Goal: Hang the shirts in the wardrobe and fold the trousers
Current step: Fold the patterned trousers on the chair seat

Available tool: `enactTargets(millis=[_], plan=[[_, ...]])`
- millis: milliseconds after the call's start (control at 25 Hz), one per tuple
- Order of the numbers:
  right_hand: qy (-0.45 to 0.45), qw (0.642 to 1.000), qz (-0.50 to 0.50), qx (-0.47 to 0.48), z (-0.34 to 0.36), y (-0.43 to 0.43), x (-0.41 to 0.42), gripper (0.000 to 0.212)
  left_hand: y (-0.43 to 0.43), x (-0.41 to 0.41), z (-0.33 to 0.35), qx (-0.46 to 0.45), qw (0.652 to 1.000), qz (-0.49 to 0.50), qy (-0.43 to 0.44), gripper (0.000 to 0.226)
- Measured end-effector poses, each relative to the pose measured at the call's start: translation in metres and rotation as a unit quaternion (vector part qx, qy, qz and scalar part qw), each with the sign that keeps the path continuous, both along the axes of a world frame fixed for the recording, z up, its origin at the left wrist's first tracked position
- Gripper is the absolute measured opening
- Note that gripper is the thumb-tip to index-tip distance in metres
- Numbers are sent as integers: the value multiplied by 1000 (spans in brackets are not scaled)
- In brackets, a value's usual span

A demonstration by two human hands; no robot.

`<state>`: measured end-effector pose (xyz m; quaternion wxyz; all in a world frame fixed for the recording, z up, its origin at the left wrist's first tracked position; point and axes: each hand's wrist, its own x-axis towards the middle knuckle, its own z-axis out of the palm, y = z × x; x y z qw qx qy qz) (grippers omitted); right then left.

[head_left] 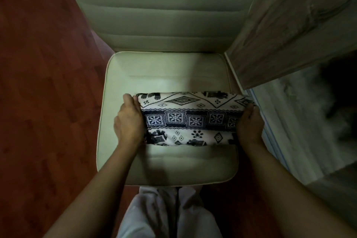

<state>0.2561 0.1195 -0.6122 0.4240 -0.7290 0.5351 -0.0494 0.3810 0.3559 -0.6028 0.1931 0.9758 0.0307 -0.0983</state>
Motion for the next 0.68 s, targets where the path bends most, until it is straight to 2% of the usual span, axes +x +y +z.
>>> enactTargets(millis=[80,160,280,400,480,560,680], plan=[[29,999,38,9,-1,1,4,43,6,2,-6,15,1000,-20,1,34],[17,998,65,5,1,5,2,46,7,2,-8,11,1000,-24,-8,37],[-20,996,69,55,1,16,-10,77,6,-9,-4,-51,996,67,2,51],[-16,996,52,70,-9,26,-14,107,5,-27,0,-90,987,92,97,82],[4,997,44,61,-17,27,-11,111,6,-30,-2,-120,983,63,124,98],[27,997,45,50,-24,27,-9,114,8,-24,-7,-113,983,58,134,105],[47,996,63,43,-28,25,-7,114,5,-11,-6,-108,977,75,170,98]])
